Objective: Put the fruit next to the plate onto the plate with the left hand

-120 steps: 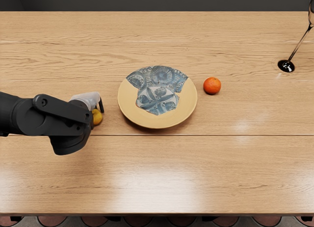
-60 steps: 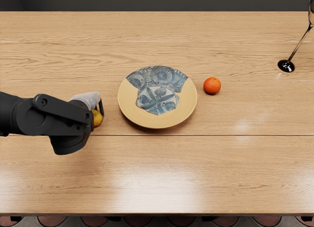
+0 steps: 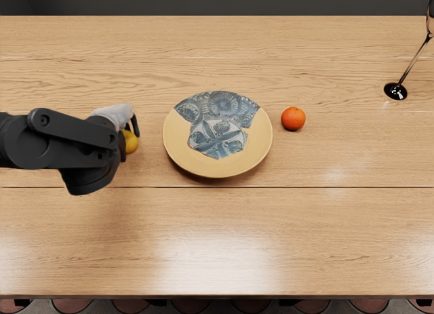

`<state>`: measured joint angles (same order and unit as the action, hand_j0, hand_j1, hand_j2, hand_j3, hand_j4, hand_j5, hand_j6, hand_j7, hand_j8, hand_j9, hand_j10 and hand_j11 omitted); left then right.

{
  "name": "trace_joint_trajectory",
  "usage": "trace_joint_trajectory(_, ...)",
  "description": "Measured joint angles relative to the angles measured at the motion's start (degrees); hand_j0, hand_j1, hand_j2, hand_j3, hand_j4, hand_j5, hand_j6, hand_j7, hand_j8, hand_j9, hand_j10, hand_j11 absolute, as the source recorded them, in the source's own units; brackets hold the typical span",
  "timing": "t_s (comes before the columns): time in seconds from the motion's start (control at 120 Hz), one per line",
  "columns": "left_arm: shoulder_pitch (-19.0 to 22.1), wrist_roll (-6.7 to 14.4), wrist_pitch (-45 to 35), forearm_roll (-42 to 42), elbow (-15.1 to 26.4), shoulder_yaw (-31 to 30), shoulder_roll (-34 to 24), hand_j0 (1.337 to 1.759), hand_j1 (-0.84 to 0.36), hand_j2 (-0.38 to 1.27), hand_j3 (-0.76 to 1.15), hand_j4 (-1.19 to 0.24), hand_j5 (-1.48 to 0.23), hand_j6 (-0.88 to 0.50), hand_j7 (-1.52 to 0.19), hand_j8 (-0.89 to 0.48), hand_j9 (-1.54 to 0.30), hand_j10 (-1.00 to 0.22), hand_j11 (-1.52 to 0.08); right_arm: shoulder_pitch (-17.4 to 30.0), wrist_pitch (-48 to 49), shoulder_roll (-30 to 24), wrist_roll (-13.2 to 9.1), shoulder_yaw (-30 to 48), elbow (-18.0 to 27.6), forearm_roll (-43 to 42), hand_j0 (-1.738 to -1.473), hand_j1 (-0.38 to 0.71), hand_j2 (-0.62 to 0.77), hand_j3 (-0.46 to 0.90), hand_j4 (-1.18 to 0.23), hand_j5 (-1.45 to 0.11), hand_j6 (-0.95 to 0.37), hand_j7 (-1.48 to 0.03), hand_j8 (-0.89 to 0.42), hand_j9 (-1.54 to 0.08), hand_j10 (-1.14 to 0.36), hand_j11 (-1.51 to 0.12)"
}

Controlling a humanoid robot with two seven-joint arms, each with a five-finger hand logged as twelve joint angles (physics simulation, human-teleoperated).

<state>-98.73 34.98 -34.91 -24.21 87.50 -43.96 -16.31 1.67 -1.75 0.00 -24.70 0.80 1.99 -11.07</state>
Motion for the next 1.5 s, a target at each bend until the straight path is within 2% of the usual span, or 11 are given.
trace_joint_trajectory(0.117, -1.9, 0.0, 0.0, 0.0, 0.3, 0.9, -1.1, 1.656, -0.33, 0.5, 0.0, -0.66, -0.97, -0.41, -0.95, -0.48, -0.94, -0.71, -0.94, 0.0, 0.0, 0.0, 0.0, 0.0, 0.0, 0.0, -1.658, -0.35, 0.0, 0.0, 0.0, 0.0, 0.0, 0.0, 0.0, 0.0, 0.0, 0.0)
trace_joint_trajectory(0.225, -5.2, 0.0, 0.0, 0.0, 0.9, 1.9, -2.8, 1.656, -0.33, 0.5, 0.0, -0.66, -0.97, -0.41, -0.94, -0.49, -0.94, -0.7, -0.94, 0.0, 0.0, 0.0, 0.0, 0.0, 0.0, 0.0, -1.658, -0.35, 0.0, 0.0, 0.0, 0.0, 0.0, 0.0, 0.0, 0.0, 0.0, 0.0)
trace_joint_trajectory(0.308, -6.9, -0.1, 0.0, 0.0, 1.2, 2.6, -2.8, 1.657, -0.33, 0.51, 0.0, -0.67, -0.96, -0.43, -0.93, -0.51, -0.94, -0.7, -0.94, 0.0, 0.0, 0.0, 0.0, 0.0, 0.0, 0.0, -1.658, -0.35, 0.0, 0.0, 0.0, 0.0, 0.0, 0.0, 0.0, 0.0, 0.0, 0.0)
trace_joint_trajectory(0.4, -8.2, -0.1, 0.0, 0.1, 1.5, 3.5, -2.6, 1.656, -0.29, 0.43, 0.0, -0.67, -0.96, -0.44, -0.94, -0.51, -0.94, -0.7, -0.94, 0.0, 0.0, 0.0, 0.0, 0.0, 0.0, 0.0, -1.658, -0.35, 0.0, 0.0, 0.0, 0.0, 0.0, 0.0, 0.0, 0.0, 0.0, 0.0)
trace_joint_trajectory(0.5, -9.1, -0.1, 0.0, 0.2, 1.8, 4.6, -1.7, 1.656, -0.28, 0.44, 0.0, -0.67, -0.97, -0.45, -0.94, -0.53, -0.94, -0.7, -0.94, 0.0, 0.0, 0.0, 0.0, 0.0, 0.0, 0.0, -1.658, -0.35, 0.0, 0.0, 0.0, 0.0, 0.0, 0.0, 0.0, 0.0, 0.0, 0.0)
trace_joint_trajectory(0.967, -9.0, -0.1, 0.1, 0.6, 1.9, 11.6, 5.4, 1.657, -0.29, 0.47, 0.0, -0.66, -0.99, -0.44, -0.93, -0.52, -0.93, -0.69, -0.94, 0.0, 0.0, 0.0, 0.0, 0.0, 0.0, 0.0, -1.658, -0.35, 0.0, 0.0, 0.0, 0.0, 0.0, 0.0, 0.0, 0.0, 0.0, 0.0)
trace_joint_trajectory(1.108, -8.3, -0.1, 0.1, 0.5, 1.7, 12.2, 7.4, 1.657, -0.29, 0.48, 0.0, -0.67, -0.98, -0.46, -0.93, -0.53, -0.93, -0.69, -0.94, 0.0, 0.0, 0.0, 0.0, 0.0, 0.0, 0.0, -1.658, -0.35, 0.0, 0.0, 0.0, 0.0, 0.0, 0.0, 0.0, 0.0, 0.0, 0.0)
trace_joint_trajectory(1.175, -7.9, -0.1, 0.0, 0.5, 1.4, 12.3, 7.9, 1.656, -0.28, 0.43, 0.0, -0.67, -0.97, -0.47, -0.93, -0.54, -0.93, -0.69, -0.94, 0.0, 0.0, 0.0, 0.0, 0.0, 0.0, 0.0, -1.658, -0.35, 0.0, 0.0, 0.0, 0.0, 0.0, 0.0, 0.0, 0.0, 0.0, 0.0)
trace_joint_trajectory(1.5, -6.0, -0.1, -0.1, 1.2, -0.2, 12.4, 11.1, 1.656, -0.28, 0.48, 0.0, -0.69, -0.94, -0.48, -0.92, -0.56, -0.93, -0.69, -0.94, 0.0, 0.0, 0.0, 0.0, 0.0, 0.0, 0.0, -1.658, -0.35, 0.0, 0.0, 0.0, 0.0, 0.0, 0.0, 0.0, 0.0, 0.0, 0.0)
